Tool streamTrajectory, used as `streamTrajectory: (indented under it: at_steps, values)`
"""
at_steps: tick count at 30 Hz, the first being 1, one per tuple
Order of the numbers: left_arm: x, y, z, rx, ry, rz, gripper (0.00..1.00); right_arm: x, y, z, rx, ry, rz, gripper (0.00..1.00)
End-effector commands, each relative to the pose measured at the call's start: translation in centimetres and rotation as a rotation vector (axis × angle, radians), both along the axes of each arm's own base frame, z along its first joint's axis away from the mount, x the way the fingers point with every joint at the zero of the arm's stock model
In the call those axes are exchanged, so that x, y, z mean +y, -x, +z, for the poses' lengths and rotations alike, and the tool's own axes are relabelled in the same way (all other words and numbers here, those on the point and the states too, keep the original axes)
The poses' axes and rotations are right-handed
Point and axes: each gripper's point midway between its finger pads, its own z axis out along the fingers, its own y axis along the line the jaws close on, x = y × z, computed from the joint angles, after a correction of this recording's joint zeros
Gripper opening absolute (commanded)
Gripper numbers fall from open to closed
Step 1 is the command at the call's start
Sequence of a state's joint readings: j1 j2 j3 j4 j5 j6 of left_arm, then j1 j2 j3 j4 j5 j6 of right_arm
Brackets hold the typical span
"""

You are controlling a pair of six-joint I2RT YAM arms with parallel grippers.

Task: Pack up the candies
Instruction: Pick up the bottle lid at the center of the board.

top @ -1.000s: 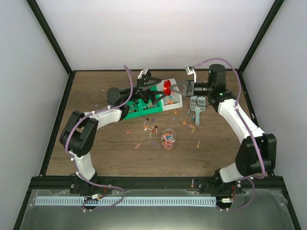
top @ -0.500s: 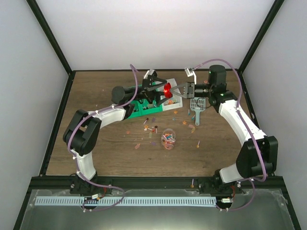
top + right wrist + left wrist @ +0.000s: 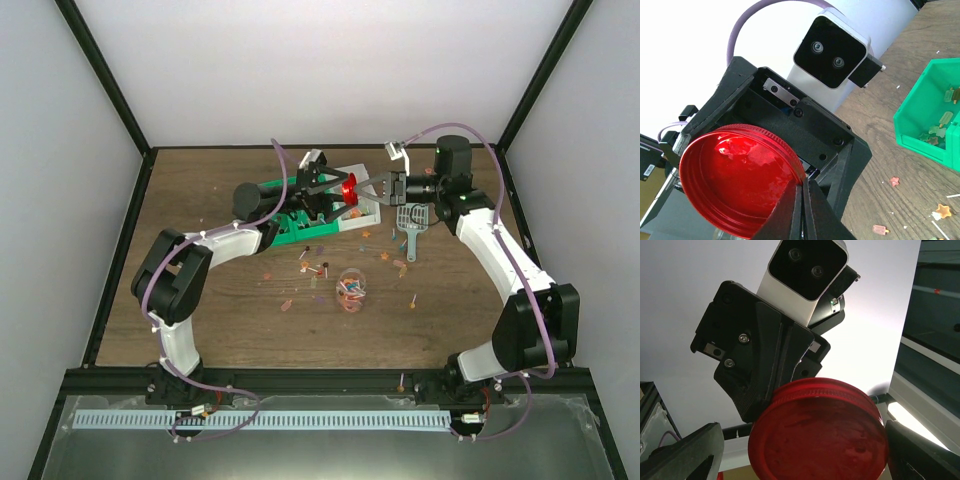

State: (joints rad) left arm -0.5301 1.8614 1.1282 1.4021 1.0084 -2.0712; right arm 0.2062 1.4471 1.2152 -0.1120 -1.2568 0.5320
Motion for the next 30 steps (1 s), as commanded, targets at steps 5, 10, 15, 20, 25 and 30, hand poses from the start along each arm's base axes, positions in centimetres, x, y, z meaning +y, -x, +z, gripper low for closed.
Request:
streamTrajectory:
  at_steps: [5, 10, 15, 20, 25, 30]
  values:
    - [0.3, 0.2, 0.9, -0.022, 0.032, 0.008, 0.85, -0.1, -0.1, 1.4, -0.053, -0.011, 0.019, 0.01]
    - [0.3, 0.2, 0.6, -0.017, 0.029, 0.009, 0.79, 0.0, -0.2, 1.4, -0.048, -0.009, 0.02, 0.01]
    - [0.3, 0.1, 0.6, -0.017, 0.031, 0.011, 0.71, 0.0, -0.3, 1.3, -0.047, -0.008, 0.021, 0.01]
    - [0.3, 0.1, 0.5, -0.016, 0.029, 0.011, 0.71, 0.0, -0.3, 1.3, -0.044, -0.008, 0.018, 0.02]
    - [0.3, 0.1, 0.2, -0.012, 0.026, 0.014, 0.72, -0.3, -0.8, 1.6, -0.044, -0.001, -0.02, 0.11]
    - [0.3, 0.0, -0.2, -0.001, 0.025, 0.016, 0.73, -1.8, -2.0, 2.1, -0.053, -0.004, -0.12, 0.13]
